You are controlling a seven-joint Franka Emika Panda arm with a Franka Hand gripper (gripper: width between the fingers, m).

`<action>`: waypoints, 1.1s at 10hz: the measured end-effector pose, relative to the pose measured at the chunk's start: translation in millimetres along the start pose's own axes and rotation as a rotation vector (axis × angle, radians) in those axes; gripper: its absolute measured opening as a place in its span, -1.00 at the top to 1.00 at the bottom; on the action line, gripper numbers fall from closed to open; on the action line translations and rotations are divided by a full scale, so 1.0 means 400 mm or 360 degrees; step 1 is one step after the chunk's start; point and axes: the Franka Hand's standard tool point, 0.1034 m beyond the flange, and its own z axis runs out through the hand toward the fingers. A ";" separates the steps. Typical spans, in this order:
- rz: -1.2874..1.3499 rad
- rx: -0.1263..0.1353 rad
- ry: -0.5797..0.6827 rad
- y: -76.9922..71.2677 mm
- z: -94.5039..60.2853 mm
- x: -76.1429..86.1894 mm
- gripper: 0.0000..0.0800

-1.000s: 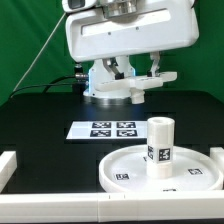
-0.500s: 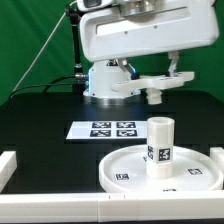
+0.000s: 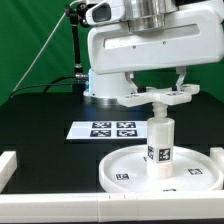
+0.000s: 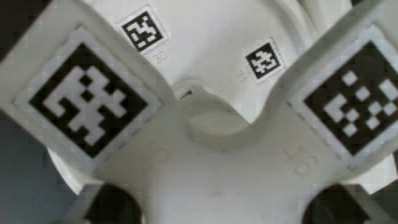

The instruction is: Assemble round table

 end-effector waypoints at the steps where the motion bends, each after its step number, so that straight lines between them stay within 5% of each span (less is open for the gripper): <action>1: -0.0010 -0.0003 -0.0001 -0.001 0.005 0.003 -0.11; 11: -0.0081 -0.0030 0.0000 0.013 0.055 0.012 -0.11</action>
Offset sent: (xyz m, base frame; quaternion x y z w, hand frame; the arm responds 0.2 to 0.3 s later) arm 0.0105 -0.0022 -0.0056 0.0207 -0.0139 -0.0342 0.9991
